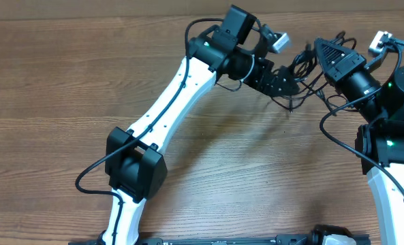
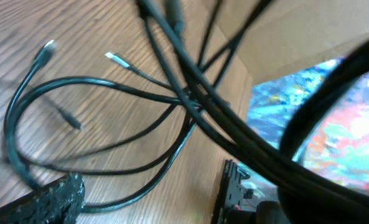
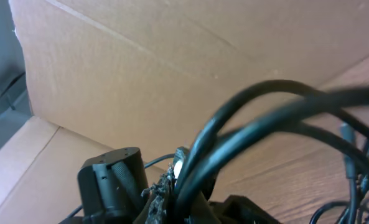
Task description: Untangle cables
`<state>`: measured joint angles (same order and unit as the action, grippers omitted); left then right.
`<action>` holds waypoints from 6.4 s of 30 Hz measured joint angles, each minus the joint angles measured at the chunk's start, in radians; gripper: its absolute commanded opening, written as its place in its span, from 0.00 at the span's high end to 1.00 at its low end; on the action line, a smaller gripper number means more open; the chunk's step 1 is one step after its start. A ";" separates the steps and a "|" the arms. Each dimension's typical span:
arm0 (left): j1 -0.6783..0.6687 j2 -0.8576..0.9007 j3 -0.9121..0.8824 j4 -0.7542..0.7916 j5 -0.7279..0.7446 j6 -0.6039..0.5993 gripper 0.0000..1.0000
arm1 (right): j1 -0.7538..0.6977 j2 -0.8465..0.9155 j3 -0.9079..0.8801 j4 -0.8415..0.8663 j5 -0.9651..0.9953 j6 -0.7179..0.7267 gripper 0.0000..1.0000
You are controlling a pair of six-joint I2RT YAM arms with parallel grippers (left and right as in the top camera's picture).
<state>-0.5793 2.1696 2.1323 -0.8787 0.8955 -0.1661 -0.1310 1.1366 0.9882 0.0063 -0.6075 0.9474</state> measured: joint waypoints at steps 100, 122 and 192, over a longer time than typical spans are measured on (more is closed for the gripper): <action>0.011 0.000 0.000 0.274 0.231 -0.114 0.68 | 0.000 0.098 0.000 0.019 0.143 0.466 0.96; 0.012 0.000 0.000 0.248 0.287 -0.110 0.73 | 0.000 0.098 0.000 0.018 0.141 0.466 0.96; 0.175 0.000 0.002 -0.769 -0.076 0.955 0.96 | 0.085 0.099 0.000 -0.489 -0.402 -1.390 0.08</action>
<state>-0.4038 2.1696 2.1345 -1.6474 0.8196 0.7891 -0.0456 1.2354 0.9882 -0.4831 -1.0100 -0.4431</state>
